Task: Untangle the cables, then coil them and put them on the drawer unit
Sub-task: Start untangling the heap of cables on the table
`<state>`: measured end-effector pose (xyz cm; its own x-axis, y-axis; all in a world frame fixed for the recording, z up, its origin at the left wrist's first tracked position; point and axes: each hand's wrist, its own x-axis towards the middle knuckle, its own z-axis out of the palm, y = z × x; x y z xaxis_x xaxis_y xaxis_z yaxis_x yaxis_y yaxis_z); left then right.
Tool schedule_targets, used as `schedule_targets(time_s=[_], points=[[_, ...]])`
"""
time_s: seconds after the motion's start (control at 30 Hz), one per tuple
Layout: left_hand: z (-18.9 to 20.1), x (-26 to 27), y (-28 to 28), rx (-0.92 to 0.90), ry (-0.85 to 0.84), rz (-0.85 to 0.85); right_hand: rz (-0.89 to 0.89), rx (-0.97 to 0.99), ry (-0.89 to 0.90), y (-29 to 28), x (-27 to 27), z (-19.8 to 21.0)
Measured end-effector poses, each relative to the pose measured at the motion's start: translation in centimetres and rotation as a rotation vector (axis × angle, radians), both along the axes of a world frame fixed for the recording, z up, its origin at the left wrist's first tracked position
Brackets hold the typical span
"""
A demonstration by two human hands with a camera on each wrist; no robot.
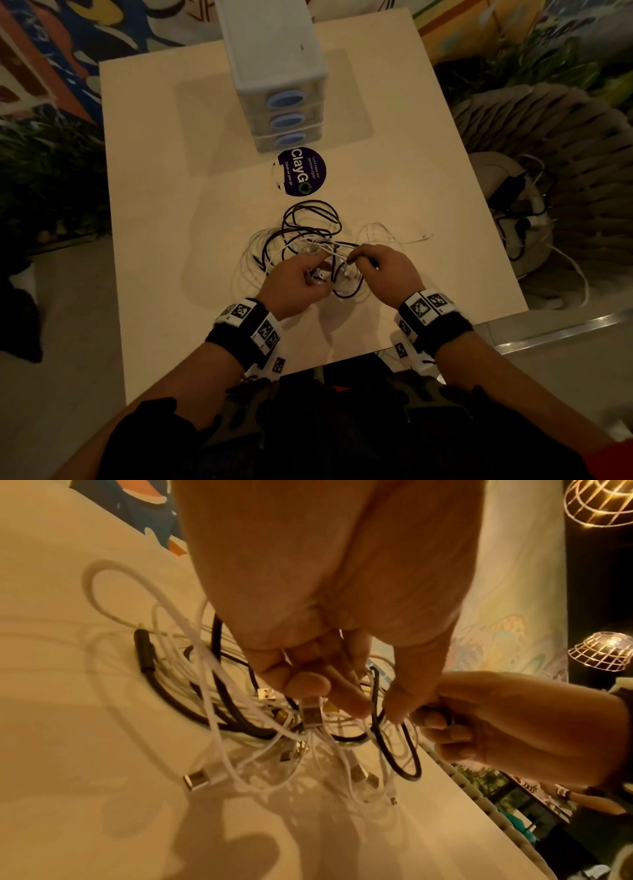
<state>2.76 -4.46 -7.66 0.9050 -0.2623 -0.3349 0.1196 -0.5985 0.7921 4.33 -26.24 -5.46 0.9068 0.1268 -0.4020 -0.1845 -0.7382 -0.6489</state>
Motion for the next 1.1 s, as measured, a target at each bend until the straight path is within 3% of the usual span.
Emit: schedule_targets(time_s=[0.07,0.2,0.43,0.53,0.67,0.8,0.87,0.93,1.1], points=[[0.1,-0.2,-0.1,0.032,0.007,-0.042,0.0,0.046,0.053,0.2,0.1,0.2],[0.6,-0.4,-1.2,0.277,-0.181,-0.062,0.032,0.12,0.086,0.7,0.1,0.1],[0.7,-0.9,-1.6,0.42,-0.382,-0.043,0.188,-0.119,-0.094,1.1,0.3,0.0],[0.9,-1.0,-1.7,0.331,-0.369,0.064,0.171,-0.055,-0.064,1.2,0.1,0.4],[0.8,-1.6,-1.5,0.159,-0.283,0.249,-0.002,-0.017,-0.079,0.3,-0.2,0.3],[1.4,-1.5,-0.9,-0.14,-0.049,0.475,-0.035,-0.139,-0.067,-1.5,0.0,-0.4],[1.9,-1.3,-0.8,-0.229,0.032,0.451,-0.014,-0.189,-0.062,-1.9,0.1,-0.4],[2.0,-1.3,-0.8,-0.215,-0.005,0.363,0.049,-0.093,-0.153,-1.7,-0.2,-0.1],[2.7,-0.9,-1.3,0.077,-0.183,0.108,0.274,0.185,-0.28,-0.3,-0.9,1.1]])
